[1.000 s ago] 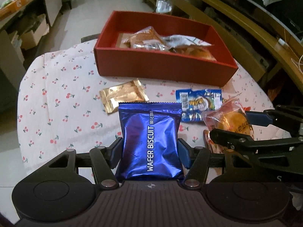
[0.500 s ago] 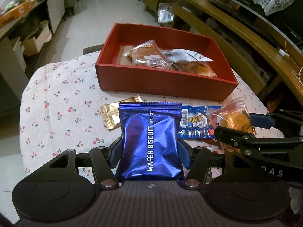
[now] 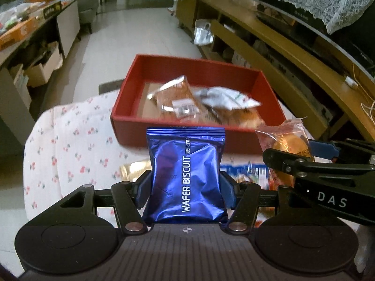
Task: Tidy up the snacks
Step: 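Carry the wafer pack with left tool while right tool carries the pastry pack into the box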
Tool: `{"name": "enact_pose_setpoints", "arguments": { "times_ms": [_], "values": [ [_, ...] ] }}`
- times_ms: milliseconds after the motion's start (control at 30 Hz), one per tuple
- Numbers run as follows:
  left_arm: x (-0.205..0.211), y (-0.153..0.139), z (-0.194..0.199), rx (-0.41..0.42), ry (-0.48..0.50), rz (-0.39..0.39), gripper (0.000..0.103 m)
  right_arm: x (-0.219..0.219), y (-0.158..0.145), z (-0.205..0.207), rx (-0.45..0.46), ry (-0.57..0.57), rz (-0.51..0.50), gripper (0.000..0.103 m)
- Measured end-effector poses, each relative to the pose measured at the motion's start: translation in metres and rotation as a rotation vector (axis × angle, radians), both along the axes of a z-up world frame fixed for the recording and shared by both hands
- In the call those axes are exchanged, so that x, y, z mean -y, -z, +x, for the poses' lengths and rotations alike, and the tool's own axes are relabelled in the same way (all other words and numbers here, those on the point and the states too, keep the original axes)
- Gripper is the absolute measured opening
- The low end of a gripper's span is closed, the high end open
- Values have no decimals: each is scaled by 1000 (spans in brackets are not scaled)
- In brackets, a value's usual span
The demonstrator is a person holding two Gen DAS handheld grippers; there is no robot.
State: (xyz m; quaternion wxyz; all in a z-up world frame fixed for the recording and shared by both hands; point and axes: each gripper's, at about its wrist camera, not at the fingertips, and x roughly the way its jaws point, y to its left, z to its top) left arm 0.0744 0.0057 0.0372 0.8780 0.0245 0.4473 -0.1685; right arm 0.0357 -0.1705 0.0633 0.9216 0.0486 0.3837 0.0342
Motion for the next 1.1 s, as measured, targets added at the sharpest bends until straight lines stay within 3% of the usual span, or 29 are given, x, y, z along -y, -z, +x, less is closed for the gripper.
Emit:
{"name": "enact_pose_setpoints", "arguments": {
  "times_ms": [600, 1100],
  "values": [
    [25, -15, 64, 80, -40, 26, 65, 19, -11, 71, 63, 79, -5, 73],
    [45, 15, 115, 55, -54, 97, 64, 31, 24, 129, 0, 114, -7, 72]
  ]
}}
